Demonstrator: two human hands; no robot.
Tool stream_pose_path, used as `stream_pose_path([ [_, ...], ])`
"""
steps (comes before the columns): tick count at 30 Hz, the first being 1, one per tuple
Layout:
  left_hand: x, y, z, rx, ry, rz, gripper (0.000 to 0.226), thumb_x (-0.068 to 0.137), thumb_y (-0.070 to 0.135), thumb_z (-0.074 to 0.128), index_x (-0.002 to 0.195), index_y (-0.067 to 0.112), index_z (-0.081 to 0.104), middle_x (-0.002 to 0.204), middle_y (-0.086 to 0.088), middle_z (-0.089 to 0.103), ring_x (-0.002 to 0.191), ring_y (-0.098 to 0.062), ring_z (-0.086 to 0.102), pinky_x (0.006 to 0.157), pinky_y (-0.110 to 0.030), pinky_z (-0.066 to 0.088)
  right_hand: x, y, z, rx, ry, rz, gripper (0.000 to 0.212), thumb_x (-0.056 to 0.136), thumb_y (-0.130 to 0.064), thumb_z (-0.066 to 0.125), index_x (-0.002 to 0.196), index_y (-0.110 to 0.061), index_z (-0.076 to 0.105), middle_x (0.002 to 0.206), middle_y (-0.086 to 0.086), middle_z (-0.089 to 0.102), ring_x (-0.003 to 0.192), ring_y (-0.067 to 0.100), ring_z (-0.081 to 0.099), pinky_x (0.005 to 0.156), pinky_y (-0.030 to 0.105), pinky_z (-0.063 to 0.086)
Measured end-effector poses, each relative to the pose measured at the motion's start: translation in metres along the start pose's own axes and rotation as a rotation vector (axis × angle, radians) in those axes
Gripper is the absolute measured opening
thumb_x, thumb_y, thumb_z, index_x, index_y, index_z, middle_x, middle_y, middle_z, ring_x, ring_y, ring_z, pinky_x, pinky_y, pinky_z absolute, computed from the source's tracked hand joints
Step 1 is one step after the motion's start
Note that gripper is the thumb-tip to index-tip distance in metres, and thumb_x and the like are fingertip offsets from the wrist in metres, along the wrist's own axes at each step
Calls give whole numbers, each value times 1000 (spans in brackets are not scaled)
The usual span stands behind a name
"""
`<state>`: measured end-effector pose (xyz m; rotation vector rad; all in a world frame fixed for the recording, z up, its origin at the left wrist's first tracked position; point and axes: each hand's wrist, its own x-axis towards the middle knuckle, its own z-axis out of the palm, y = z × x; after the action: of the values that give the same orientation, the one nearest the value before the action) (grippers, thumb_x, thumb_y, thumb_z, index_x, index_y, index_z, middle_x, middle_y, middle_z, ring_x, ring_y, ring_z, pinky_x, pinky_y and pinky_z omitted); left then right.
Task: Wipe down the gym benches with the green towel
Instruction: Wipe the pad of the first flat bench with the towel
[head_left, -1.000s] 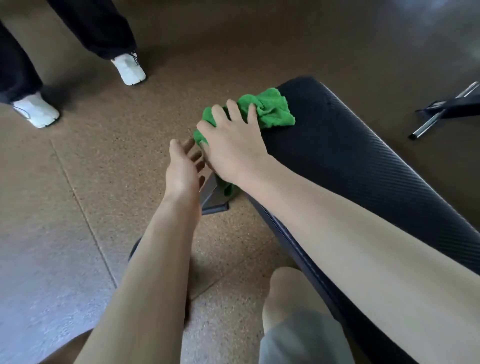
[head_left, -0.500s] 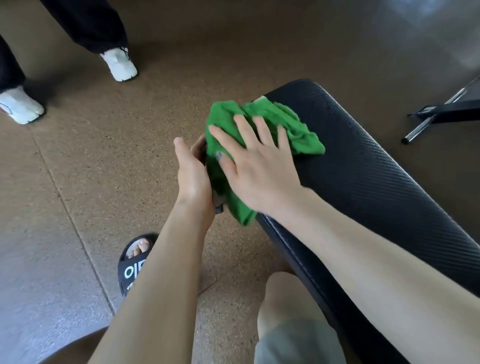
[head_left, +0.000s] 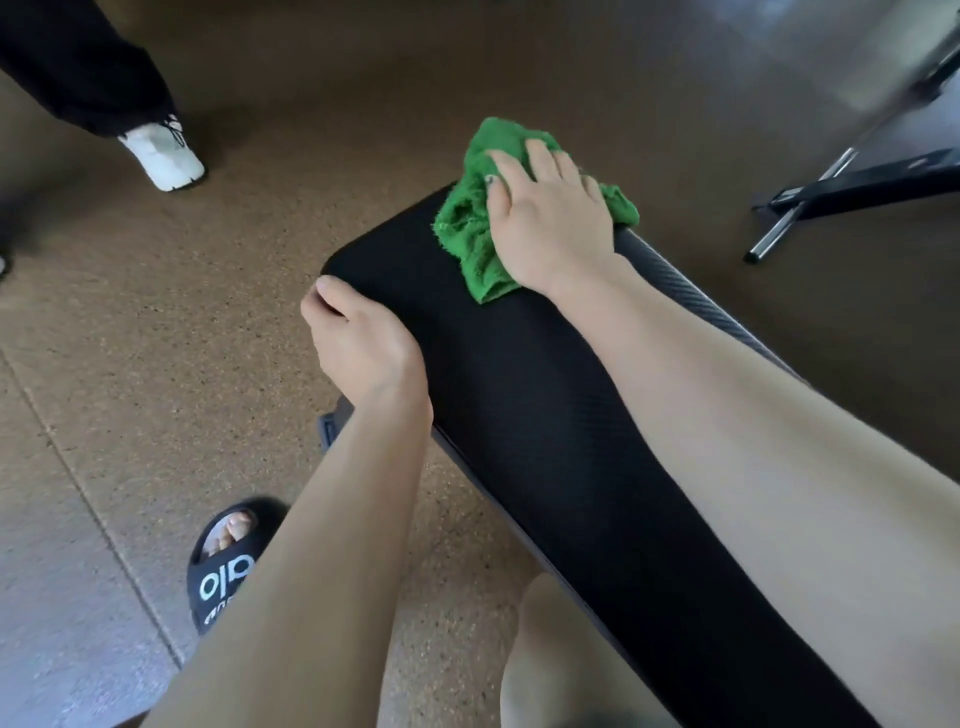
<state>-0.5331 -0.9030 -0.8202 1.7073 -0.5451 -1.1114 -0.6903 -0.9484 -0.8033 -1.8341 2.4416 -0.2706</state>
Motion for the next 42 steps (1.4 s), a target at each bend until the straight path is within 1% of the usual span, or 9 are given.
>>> stream_pose_path([
  [4,-3,0,1,75,27,43,47,111,45,25,148,27,48,142,4,55,106,-10,47,90,-26,35,-44,46,-9,-21,-37,147,53,112,-43,20,164,-34,25,164,8,36,146,33,37,116,51,31],
  [11,-13,3,-1,150,51,69,50,110,48,26,146,24,50,139,2,59,106,-12,50,89,-27,35,-192,27,-17,-88,-51,13,59,108,-44,19,162,-29,34,167,14,35,152,39,34,122,57,29],
  [15,-8,4,2,177,101,72,49,108,49,27,136,22,57,128,2,63,107,-18,56,86,-28,35,-143,9,-13,-60,-72,-131,58,107,-46,21,161,-34,35,167,10,35,140,38,45,117,59,31],
  [21,-3,-1,4,201,143,111,47,107,52,31,125,20,61,107,6,58,96,-17,52,83,-28,37,-13,-43,4,-60,-134,-232,51,110,-49,22,157,-40,39,166,0,36,154,32,25,121,60,19],
  [24,-2,0,4,203,144,120,44,108,51,31,117,20,61,99,10,55,93,-16,52,80,-25,35,-1,-31,2,-60,-81,-186,51,110,-49,23,154,-37,45,162,-2,42,153,27,29,119,56,25],
  [28,-5,2,3,208,117,100,38,108,51,29,111,24,57,99,13,53,92,-12,53,81,-24,36,-10,17,-8,40,-55,45,52,110,-50,20,159,-41,33,165,2,35,148,32,35,116,55,30],
  [32,-12,6,2,201,91,80,42,108,52,29,120,25,59,103,15,55,81,-1,52,63,-15,34,-58,79,-30,173,-121,305,50,110,-49,18,158,-39,31,138,10,56,126,40,53,99,50,39],
  [36,-16,6,-1,203,67,92,49,108,53,28,134,24,58,114,12,55,96,-9,53,80,-20,35,-141,124,-40,89,-83,386,49,111,-44,24,158,-32,34,133,13,58,122,41,52,95,49,42],
  [42,-8,-2,1,178,83,96,48,106,56,29,126,25,60,112,12,61,98,-9,60,69,-18,38,-171,130,-43,-75,-44,423,53,110,-39,25,160,-23,34,135,18,56,118,44,50,97,51,40],
])
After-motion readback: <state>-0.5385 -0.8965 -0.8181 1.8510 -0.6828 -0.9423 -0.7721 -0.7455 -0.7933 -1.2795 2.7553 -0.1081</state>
